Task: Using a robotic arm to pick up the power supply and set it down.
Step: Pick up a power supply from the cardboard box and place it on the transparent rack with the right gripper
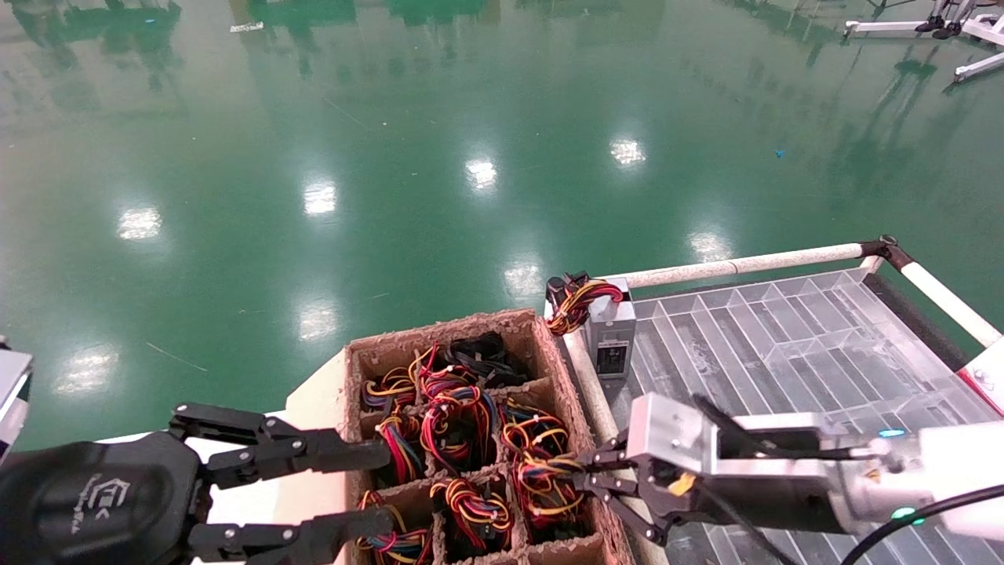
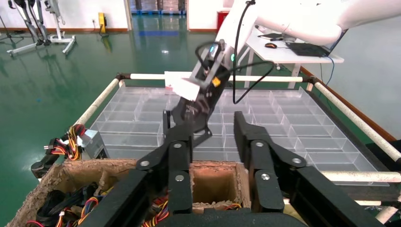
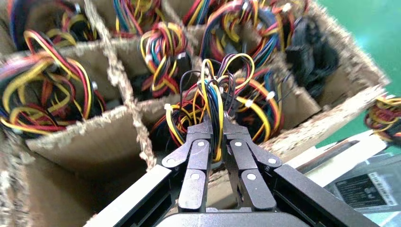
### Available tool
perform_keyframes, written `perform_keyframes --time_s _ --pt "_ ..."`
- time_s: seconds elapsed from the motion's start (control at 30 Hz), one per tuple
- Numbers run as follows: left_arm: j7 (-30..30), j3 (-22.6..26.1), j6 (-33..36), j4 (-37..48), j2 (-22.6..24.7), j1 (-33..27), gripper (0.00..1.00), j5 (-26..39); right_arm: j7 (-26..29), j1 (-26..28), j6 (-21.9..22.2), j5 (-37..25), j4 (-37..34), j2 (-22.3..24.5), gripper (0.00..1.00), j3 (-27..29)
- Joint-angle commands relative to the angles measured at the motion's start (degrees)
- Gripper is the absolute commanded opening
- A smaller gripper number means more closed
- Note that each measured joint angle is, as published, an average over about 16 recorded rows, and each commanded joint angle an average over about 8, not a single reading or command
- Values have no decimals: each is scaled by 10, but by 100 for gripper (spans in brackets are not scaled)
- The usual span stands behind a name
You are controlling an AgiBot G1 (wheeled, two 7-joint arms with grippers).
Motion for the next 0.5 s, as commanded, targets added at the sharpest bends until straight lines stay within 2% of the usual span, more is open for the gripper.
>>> perform_keyframes --time_s 0.03,0.5 --pt "0 0 0 0 0 0 100 0 0 0 -2 15 1 5 0 7" --pt "0 0 0 0 0 0 100 0 -37 69 -32 147 -62 28 0 90"
